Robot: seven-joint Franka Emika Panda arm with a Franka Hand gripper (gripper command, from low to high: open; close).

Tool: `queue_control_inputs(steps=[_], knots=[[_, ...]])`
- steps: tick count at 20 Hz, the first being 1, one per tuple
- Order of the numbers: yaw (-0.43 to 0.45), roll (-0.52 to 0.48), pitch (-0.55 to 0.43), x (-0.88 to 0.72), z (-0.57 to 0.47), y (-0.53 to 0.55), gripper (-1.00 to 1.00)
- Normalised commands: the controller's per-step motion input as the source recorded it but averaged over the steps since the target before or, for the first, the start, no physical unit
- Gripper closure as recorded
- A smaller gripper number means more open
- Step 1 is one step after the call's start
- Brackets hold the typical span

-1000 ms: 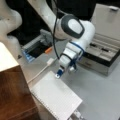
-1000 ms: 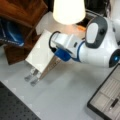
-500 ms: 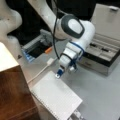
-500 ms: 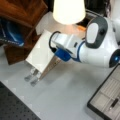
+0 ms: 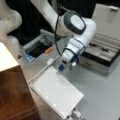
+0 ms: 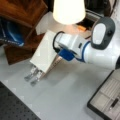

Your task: Open the box. Pick up the pen. Place the pen in the box. Pick up the book. Place the book on the shelf.

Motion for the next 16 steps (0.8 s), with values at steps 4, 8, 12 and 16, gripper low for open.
queue_control_inputs(steps=[4, 8, 12, 16], knots=[[0.041, -0.235, 0.096, 0.3, 0.18, 0.04, 1.0], [0.029, -0.233, 0.098, 0.28, 0.19, 0.06, 1.0], [0.002, -0.237, 0.094, 0.26, 0.22, 0.12, 1.0], [-0.016, -0.245, 0.102, 0.24, 0.2, 0.1, 1.0]])
